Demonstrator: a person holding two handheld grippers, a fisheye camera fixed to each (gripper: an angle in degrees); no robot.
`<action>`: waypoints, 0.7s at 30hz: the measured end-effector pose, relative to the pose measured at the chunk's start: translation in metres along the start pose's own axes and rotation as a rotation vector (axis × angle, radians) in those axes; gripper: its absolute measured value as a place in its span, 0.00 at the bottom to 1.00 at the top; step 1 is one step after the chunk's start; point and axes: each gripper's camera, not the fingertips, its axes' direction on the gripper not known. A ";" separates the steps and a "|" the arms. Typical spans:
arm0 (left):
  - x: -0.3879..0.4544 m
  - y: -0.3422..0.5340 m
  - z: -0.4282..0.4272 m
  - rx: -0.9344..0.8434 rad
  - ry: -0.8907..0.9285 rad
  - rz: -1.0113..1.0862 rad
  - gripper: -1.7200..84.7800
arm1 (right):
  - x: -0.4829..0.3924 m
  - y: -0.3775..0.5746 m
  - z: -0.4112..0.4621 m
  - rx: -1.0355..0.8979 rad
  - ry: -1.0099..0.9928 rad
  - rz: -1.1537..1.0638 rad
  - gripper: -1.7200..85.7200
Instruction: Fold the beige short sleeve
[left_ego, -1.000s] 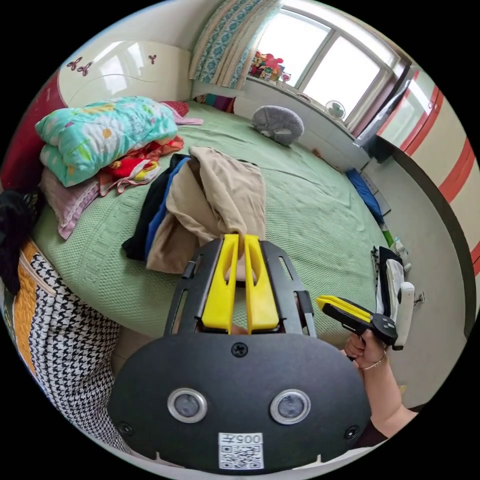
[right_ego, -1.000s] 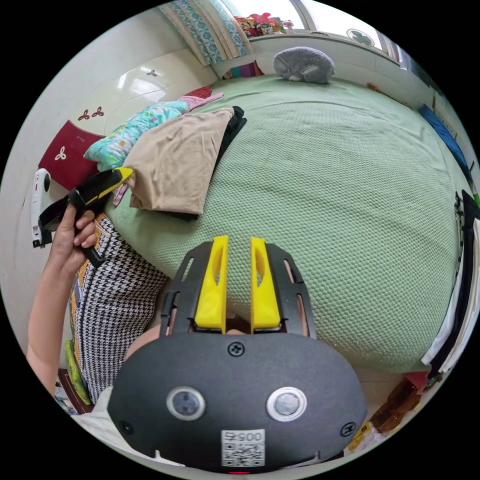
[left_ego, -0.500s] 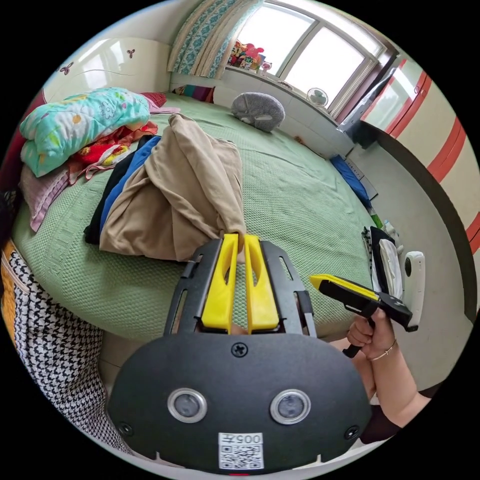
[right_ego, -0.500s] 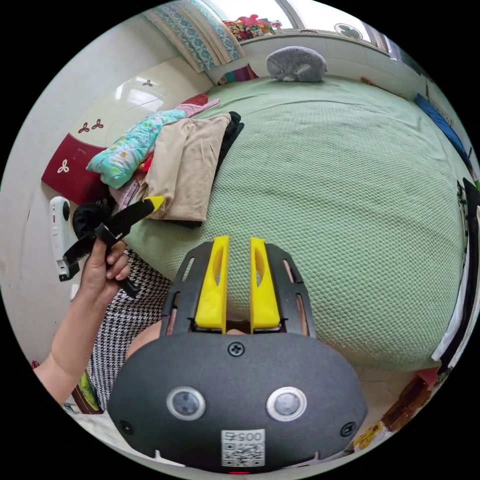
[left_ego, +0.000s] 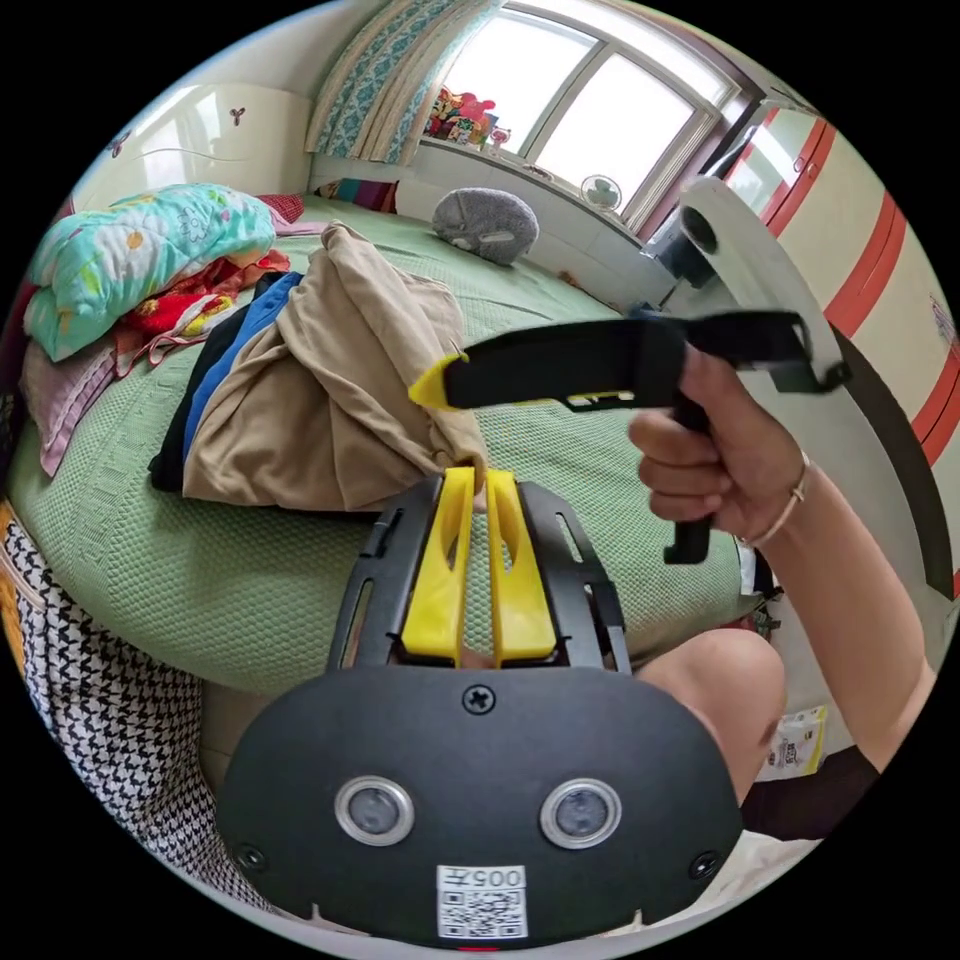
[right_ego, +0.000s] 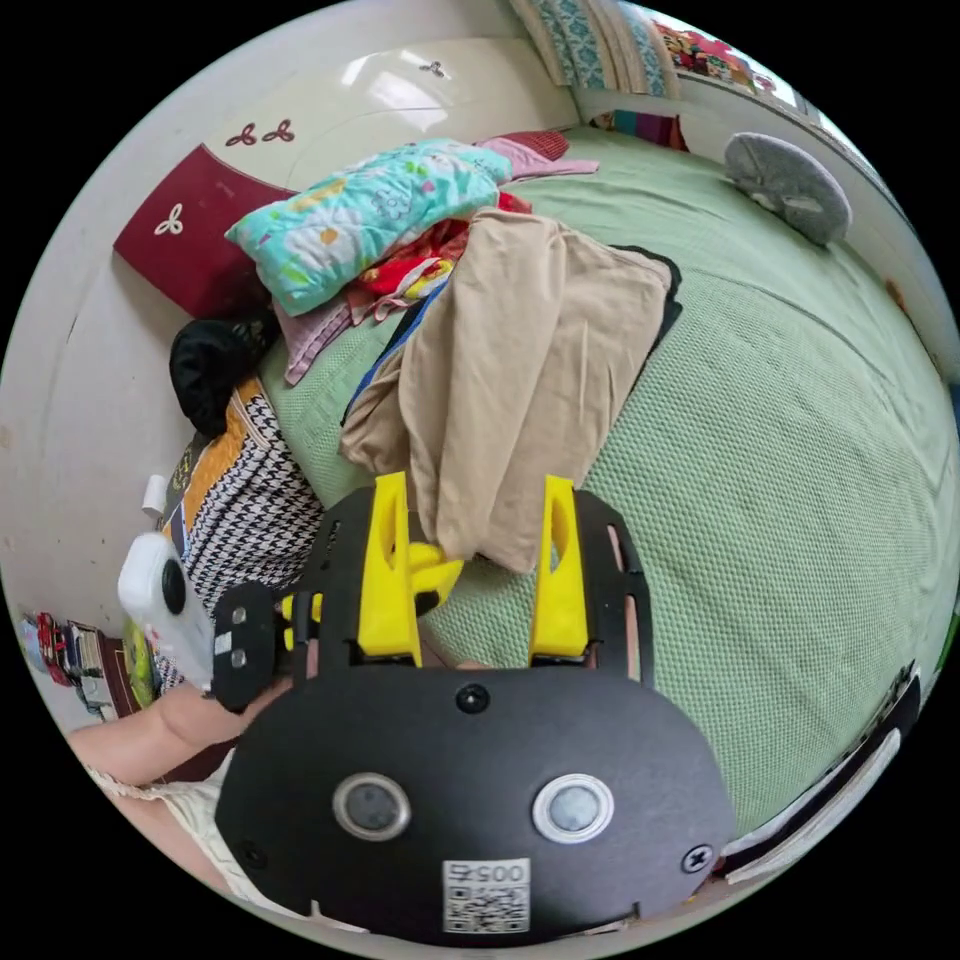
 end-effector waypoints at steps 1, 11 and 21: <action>0.001 0.000 0.000 -0.006 0.007 0.008 0.03 | -0.005 -0.010 0.007 -0.015 0.002 -0.002 0.19; 0.007 0.003 0.010 -0.006 0.002 0.036 0.02 | -0.058 -0.044 0.052 -0.085 0.191 -0.082 0.17; 0.017 0.018 0.013 -0.021 -0.029 0.122 0.01 | -0.037 -0.036 0.035 0.017 0.294 0.038 0.04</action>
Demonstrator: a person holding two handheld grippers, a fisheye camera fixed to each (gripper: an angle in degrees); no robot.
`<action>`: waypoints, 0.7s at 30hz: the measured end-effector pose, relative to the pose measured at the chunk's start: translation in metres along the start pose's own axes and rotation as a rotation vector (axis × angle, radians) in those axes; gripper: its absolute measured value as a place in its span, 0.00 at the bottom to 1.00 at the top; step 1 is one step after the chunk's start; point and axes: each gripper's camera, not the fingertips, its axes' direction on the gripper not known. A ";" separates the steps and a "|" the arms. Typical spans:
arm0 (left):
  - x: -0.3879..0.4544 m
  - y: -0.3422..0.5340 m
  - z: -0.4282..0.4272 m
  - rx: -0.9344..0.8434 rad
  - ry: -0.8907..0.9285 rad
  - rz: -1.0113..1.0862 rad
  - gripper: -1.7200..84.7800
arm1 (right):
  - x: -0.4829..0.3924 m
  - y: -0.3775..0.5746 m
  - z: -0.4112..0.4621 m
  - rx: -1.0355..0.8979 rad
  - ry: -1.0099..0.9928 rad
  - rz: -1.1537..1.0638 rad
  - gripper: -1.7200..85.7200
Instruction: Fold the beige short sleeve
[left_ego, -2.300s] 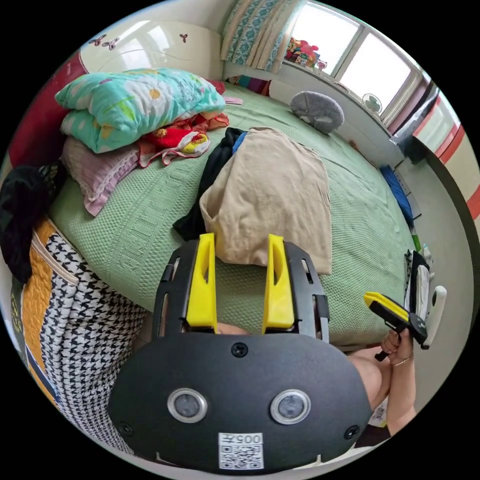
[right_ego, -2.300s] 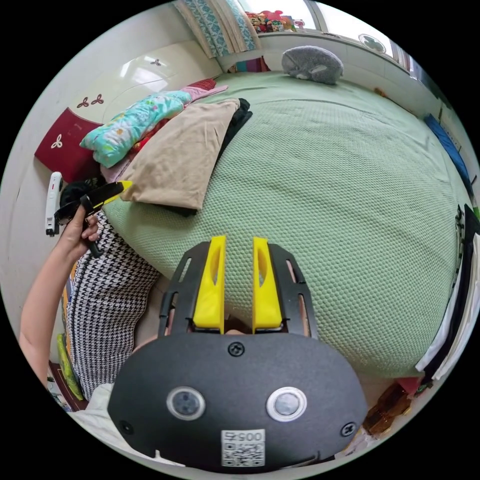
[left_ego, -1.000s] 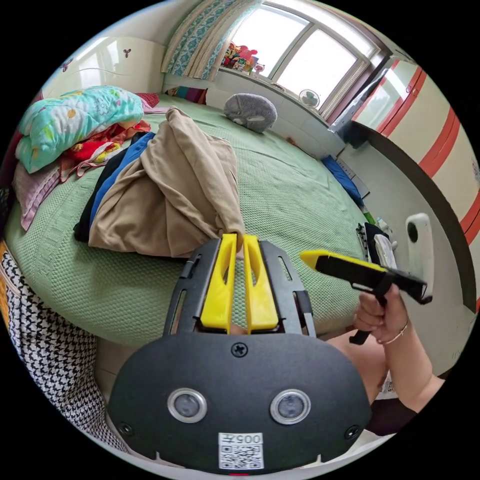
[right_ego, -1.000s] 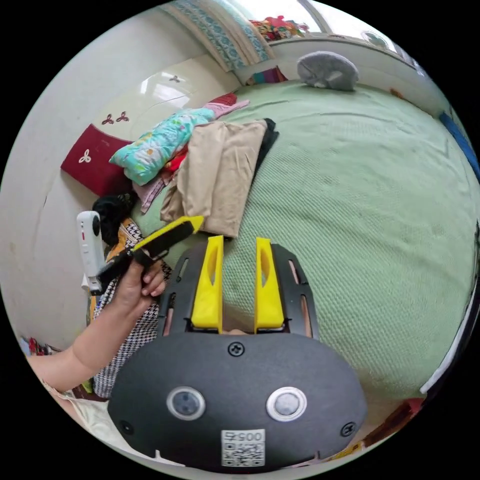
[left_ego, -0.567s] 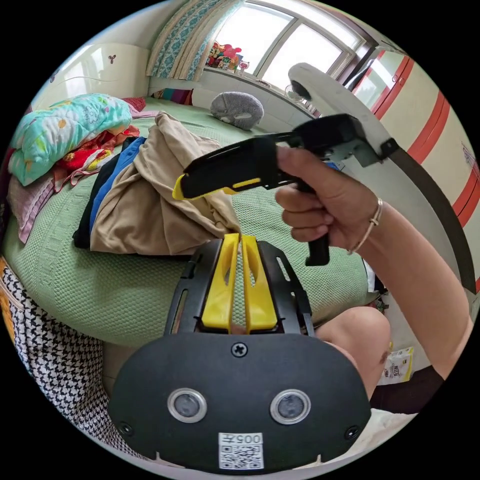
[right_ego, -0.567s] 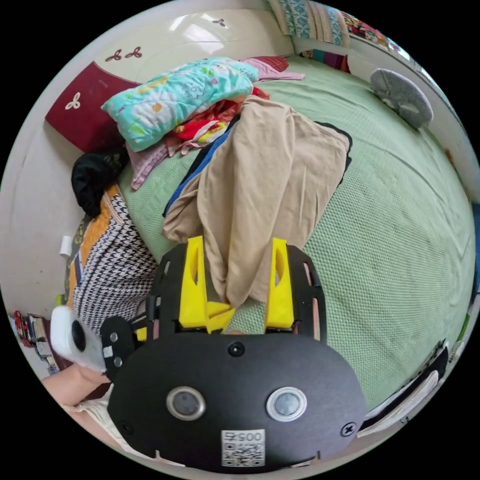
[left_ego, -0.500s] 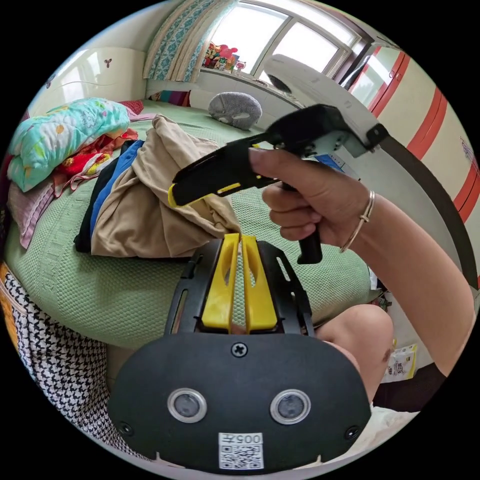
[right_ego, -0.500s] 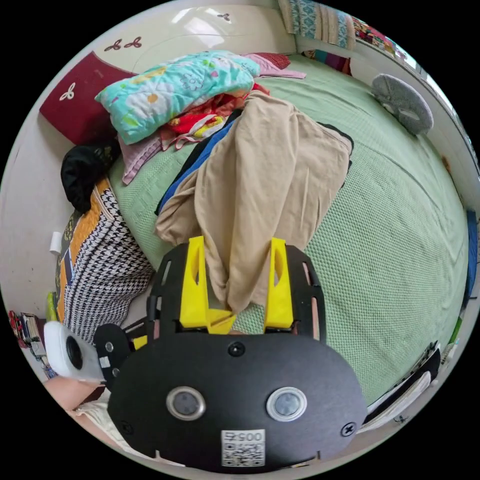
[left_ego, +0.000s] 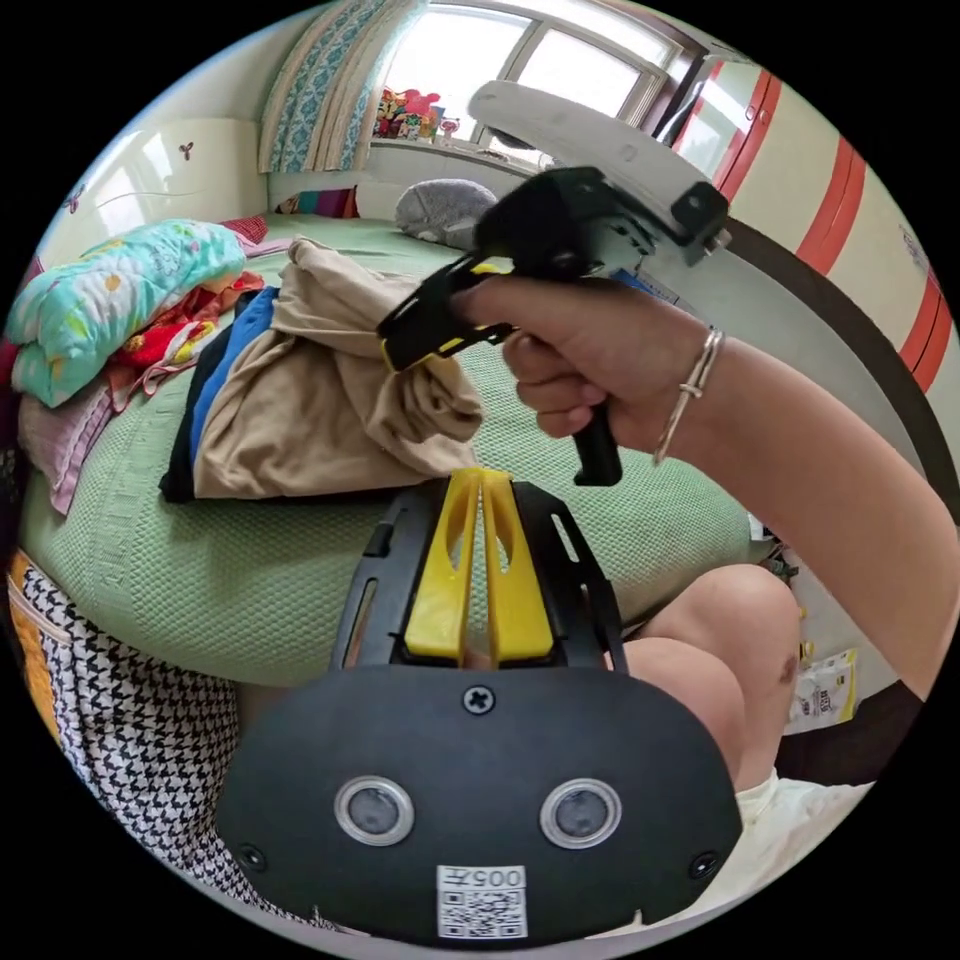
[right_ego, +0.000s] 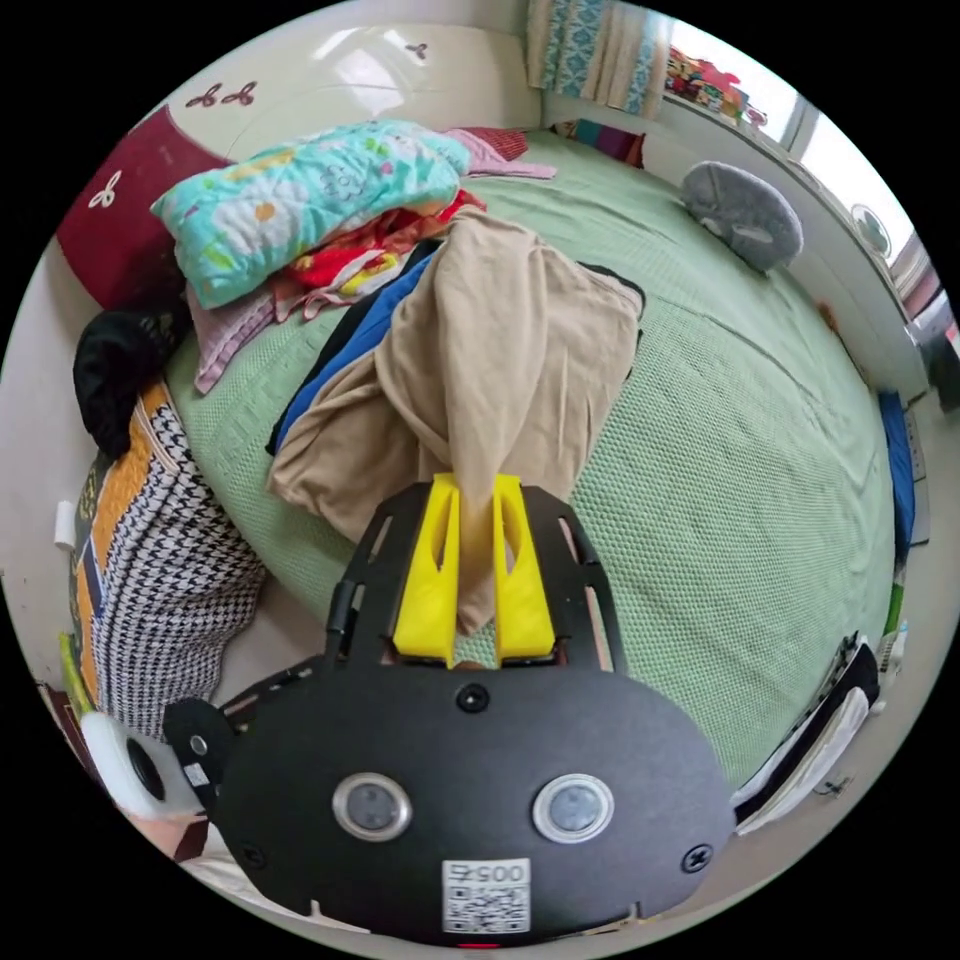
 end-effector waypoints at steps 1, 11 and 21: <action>-0.003 0.000 -0.002 0.006 0.001 -0.007 0.01 | 0.009 0.002 -0.005 0.008 -0.004 0.013 0.04; -0.032 -0.026 0.012 0.000 -0.169 -0.090 0.01 | 0.112 0.033 -0.045 0.075 -0.096 0.216 0.05; 0.013 -0.041 0.063 -0.073 -0.170 -0.046 0.01 | 0.227 0.100 -0.042 0.031 -0.124 0.480 0.03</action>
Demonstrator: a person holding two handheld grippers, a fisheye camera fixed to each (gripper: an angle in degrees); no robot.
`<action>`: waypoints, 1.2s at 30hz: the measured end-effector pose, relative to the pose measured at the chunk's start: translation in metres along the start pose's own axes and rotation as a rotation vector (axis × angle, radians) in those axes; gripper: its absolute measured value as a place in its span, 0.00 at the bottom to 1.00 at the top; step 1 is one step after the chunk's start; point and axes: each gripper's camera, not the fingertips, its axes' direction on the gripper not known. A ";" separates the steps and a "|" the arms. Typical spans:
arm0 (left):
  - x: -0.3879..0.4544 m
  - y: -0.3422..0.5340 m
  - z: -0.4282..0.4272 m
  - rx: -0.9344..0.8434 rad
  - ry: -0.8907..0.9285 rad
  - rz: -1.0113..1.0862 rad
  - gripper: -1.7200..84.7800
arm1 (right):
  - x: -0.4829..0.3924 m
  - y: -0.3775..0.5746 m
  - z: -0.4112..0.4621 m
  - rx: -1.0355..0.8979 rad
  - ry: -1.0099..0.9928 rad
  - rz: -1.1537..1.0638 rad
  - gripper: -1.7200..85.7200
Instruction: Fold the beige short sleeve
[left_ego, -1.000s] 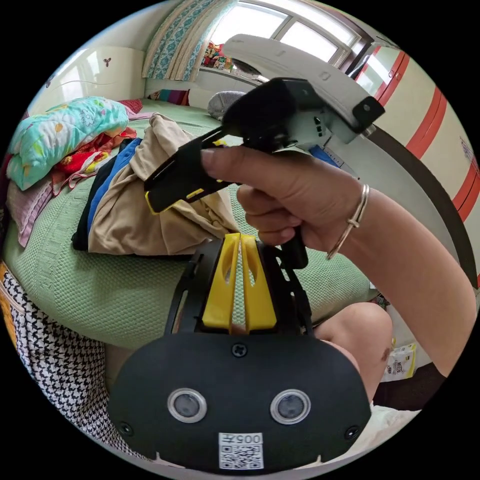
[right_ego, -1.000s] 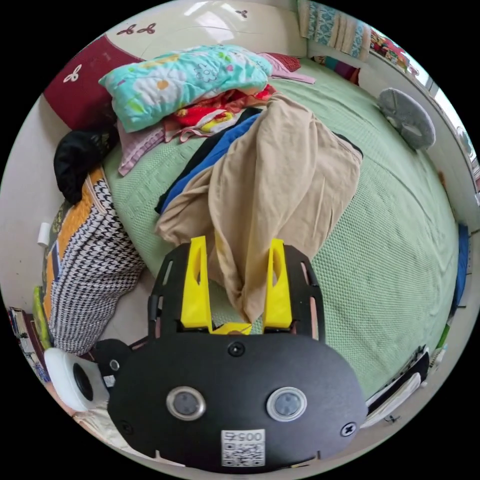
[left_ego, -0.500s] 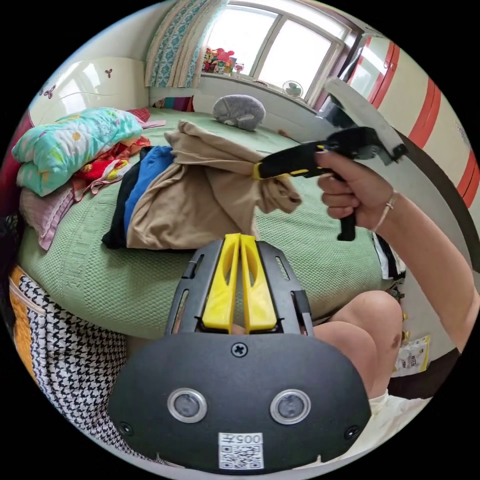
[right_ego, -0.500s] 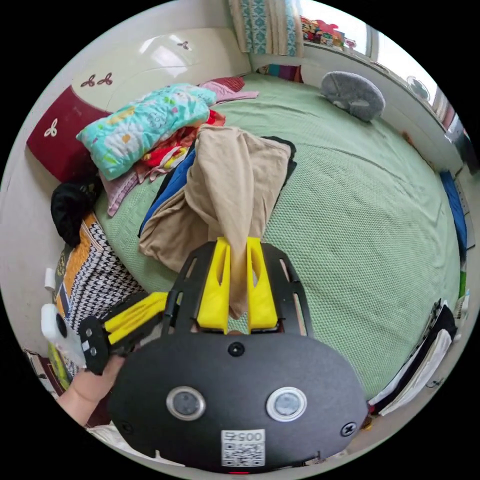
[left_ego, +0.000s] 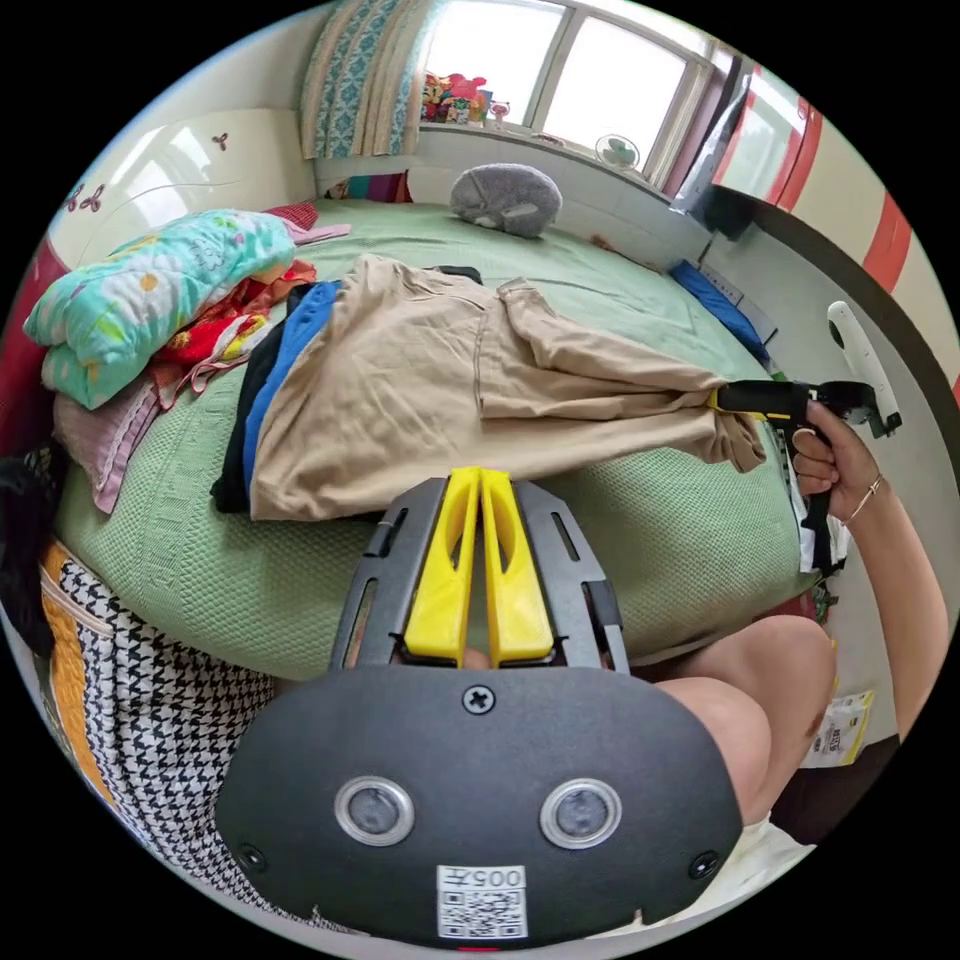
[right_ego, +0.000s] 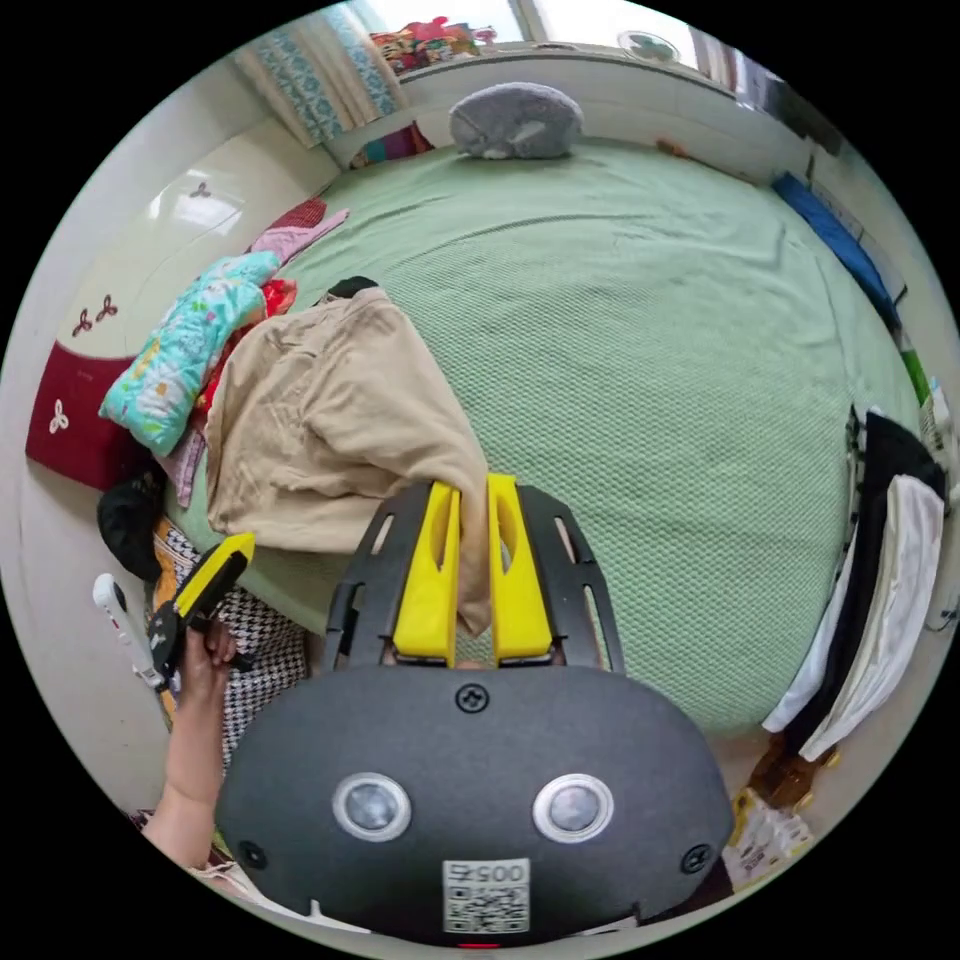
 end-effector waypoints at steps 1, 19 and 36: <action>0.010 -0.001 0.005 -0.008 -0.006 0.020 0.01 | 0.013 0.003 -0.001 0.001 -0.008 0.031 0.03; 0.141 -0.043 0.099 -0.127 0.077 0.207 0.01 | 0.182 0.074 -0.038 0.009 0.151 0.367 0.08; 0.160 -0.048 0.177 -0.228 -0.008 0.290 0.01 | -0.028 0.087 0.021 -0.104 0.296 -0.470 0.17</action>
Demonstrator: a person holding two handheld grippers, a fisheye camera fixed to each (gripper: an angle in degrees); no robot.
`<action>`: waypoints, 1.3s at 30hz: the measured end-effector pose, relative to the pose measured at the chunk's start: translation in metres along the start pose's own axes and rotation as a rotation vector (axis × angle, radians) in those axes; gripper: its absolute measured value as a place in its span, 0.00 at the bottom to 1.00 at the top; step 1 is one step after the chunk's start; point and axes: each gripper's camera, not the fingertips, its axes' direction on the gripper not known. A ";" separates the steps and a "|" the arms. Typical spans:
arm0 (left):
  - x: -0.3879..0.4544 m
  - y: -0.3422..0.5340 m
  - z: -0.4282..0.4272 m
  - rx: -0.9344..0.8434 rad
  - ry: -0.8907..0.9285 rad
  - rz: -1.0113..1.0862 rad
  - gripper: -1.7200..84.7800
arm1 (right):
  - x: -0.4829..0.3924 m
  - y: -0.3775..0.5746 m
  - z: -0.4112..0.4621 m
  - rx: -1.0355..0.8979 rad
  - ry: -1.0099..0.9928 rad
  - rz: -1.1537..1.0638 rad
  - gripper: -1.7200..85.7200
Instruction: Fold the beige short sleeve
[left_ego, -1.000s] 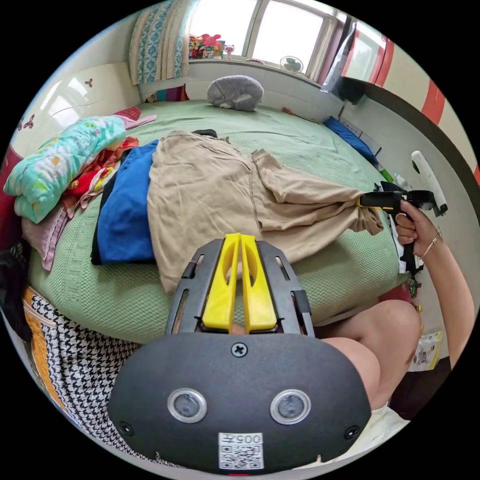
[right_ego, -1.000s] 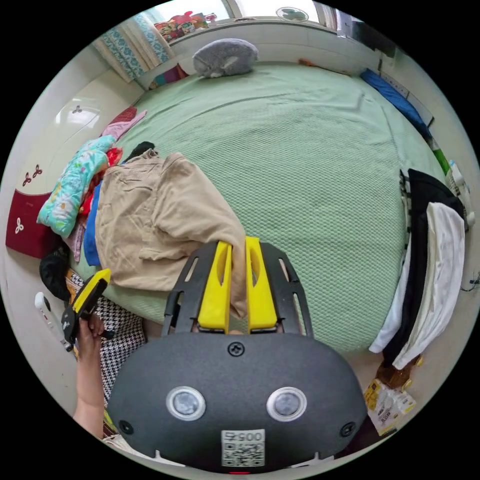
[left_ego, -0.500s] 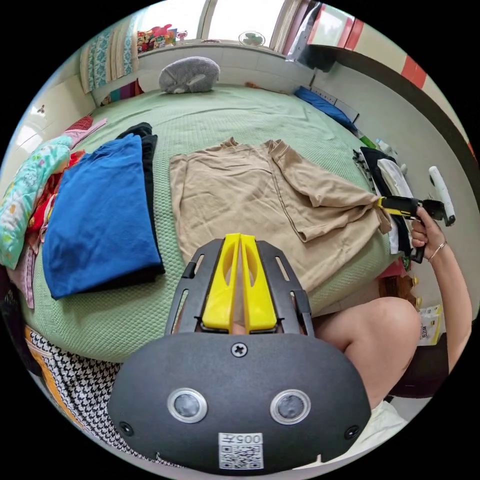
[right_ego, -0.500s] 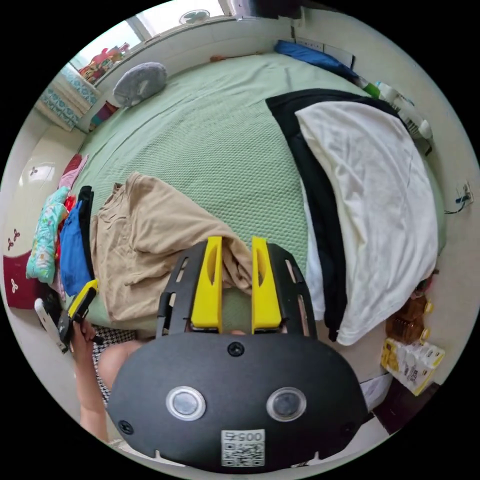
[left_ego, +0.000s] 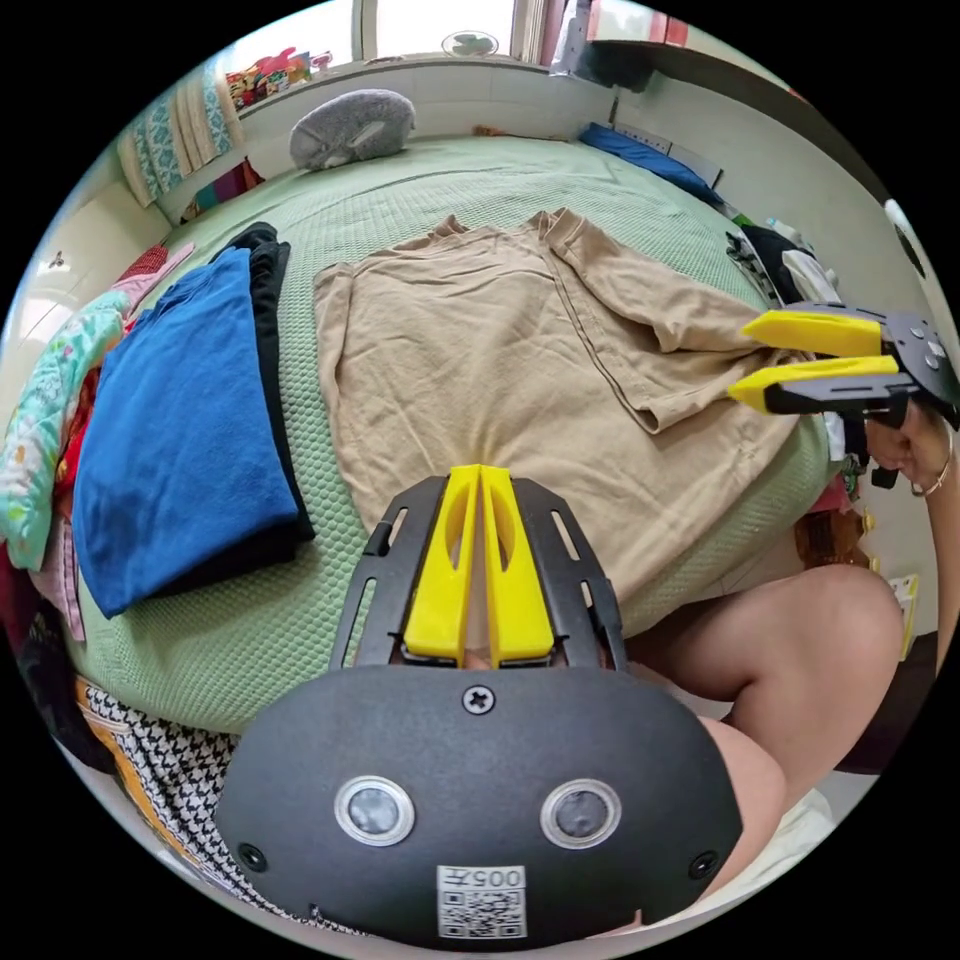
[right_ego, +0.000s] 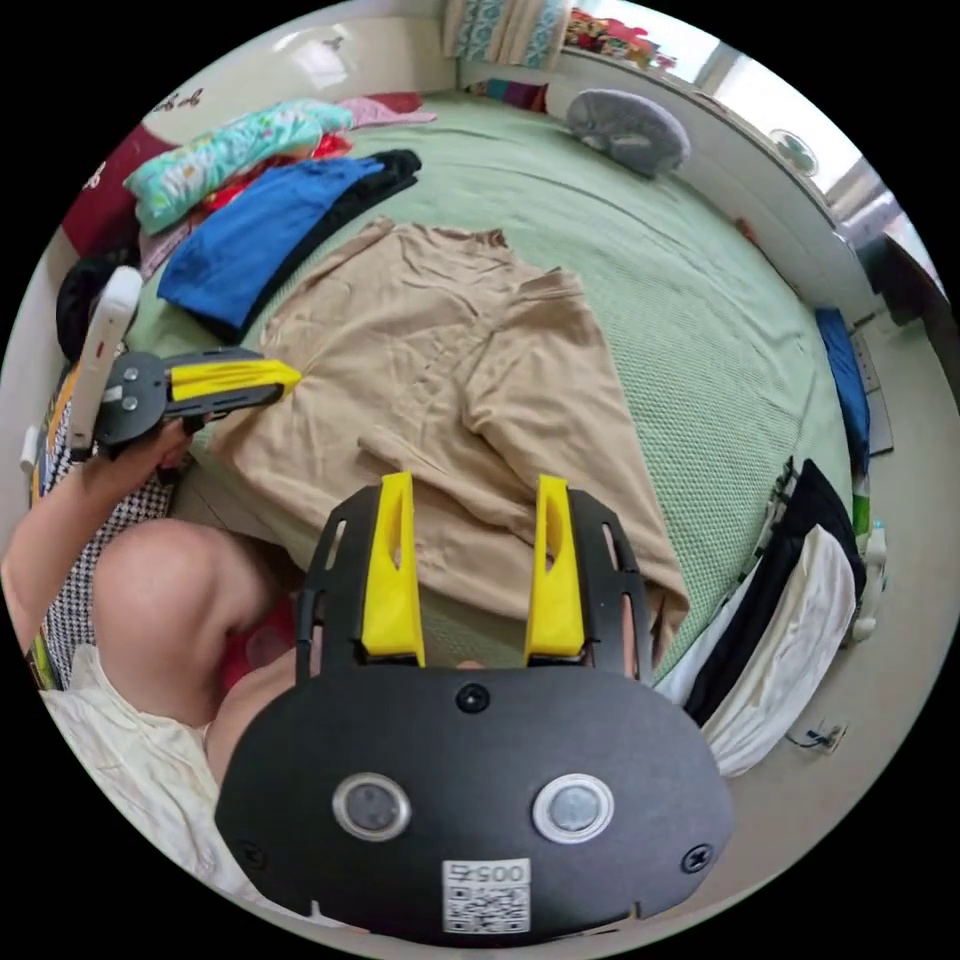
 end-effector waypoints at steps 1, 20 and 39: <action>-0.002 -0.002 0.002 -0.001 0.013 -0.015 0.01 | -0.011 -0.002 0.004 -0.009 0.007 -0.035 0.17; -0.032 -0.014 0.018 0.030 0.150 -0.080 0.01 | -0.064 -0.003 0.015 0.031 0.225 -0.142 0.16; -0.030 -0.016 0.008 0.044 0.111 -0.035 0.01 | 0.091 -0.022 -0.063 0.169 0.215 0.289 0.01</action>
